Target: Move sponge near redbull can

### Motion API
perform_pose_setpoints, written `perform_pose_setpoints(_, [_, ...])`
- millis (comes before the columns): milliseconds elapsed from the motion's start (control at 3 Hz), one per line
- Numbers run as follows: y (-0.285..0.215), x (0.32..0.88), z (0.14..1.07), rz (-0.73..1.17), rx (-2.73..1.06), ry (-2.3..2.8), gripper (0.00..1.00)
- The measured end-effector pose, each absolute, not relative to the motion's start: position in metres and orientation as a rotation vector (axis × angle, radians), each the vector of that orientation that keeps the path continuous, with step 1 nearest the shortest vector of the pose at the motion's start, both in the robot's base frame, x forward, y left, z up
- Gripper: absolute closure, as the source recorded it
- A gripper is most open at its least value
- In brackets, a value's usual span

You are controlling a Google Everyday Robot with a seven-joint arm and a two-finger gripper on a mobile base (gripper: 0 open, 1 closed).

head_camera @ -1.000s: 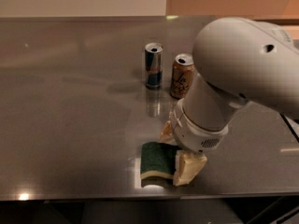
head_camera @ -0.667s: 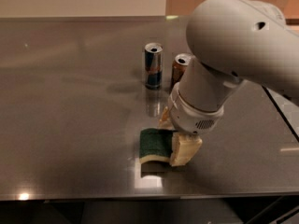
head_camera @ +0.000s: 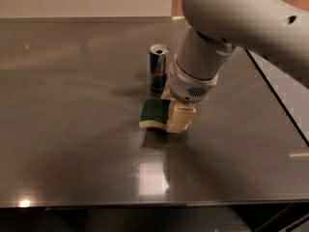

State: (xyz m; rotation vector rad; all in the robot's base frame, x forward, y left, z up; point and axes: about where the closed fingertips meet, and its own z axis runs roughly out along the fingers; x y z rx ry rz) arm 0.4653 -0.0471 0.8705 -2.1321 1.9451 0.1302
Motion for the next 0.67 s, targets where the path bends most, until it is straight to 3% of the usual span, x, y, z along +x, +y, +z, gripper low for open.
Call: perform_pose_setpoints(667, [-0.044,0.507,0.861,0.145,-2.009,2.045,1.00])
